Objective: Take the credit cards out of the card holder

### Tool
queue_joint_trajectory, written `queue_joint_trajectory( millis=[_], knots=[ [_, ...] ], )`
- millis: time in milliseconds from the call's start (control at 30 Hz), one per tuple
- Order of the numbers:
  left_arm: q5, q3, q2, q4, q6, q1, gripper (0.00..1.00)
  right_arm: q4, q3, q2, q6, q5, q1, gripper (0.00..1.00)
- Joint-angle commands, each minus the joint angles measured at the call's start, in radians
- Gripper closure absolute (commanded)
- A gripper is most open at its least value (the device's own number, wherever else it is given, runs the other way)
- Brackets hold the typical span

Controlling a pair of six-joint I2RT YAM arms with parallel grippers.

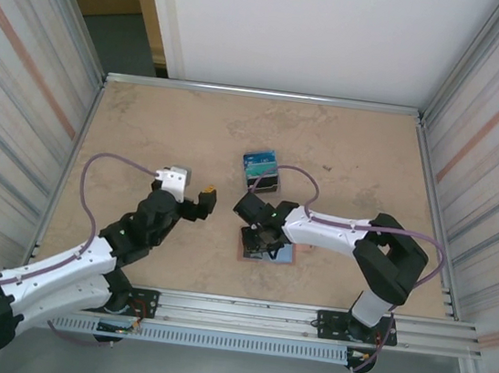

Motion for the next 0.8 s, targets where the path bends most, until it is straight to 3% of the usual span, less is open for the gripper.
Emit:
queue_joint_trajectory(
  millis=[0,433,767],
  knots=[
    [-0.046,0.043,0.027,0.048,0.034,-0.013,0.01,-0.043,-0.025,-0.064,0.016,0.053,-0.018,0.66],
    [-0.063,0.087,0.075,0.028,0.096,-0.044,0.01,-0.058,-0.097,-0.161,0.050,0.085,-0.101,0.65],
    [-0.139,0.147,0.181,0.047,0.212,-0.127,0.01,-0.092,-0.181,-0.277,0.082,0.110,-0.185,0.64]
  ],
)
